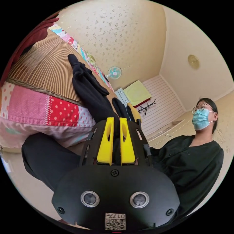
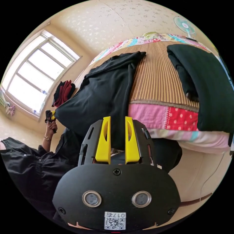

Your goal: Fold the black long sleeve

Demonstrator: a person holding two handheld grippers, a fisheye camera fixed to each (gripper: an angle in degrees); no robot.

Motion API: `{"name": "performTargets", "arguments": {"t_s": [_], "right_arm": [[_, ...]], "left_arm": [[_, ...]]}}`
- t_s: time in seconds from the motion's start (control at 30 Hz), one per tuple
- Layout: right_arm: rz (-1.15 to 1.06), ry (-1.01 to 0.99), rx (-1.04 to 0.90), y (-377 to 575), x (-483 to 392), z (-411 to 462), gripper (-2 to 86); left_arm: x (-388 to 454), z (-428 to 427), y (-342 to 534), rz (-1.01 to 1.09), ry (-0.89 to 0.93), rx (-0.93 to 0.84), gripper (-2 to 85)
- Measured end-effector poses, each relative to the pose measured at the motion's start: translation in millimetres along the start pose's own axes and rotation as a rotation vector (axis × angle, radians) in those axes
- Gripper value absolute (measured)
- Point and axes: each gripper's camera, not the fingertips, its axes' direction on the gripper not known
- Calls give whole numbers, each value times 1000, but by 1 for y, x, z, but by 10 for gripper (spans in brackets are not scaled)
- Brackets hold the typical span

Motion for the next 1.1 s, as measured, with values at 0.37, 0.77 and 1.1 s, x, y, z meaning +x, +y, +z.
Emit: {"name": "performTargets", "arguments": {"t_s": [0.37, 0.77, 1.1], "right_arm": [[101, -142, -352, -25, 47, 3, 108], [50, -761, 55, 30, 81, -171, 29], [-261, -1081, 491, 26, 35, -333, 27]], "left_arm": [[58, -45, -40, -15, 65, 62, 49], [120, -108, -62, -3, 95, 137, 48], [231, -143, -75, 341, 316, 163, 46]]}}
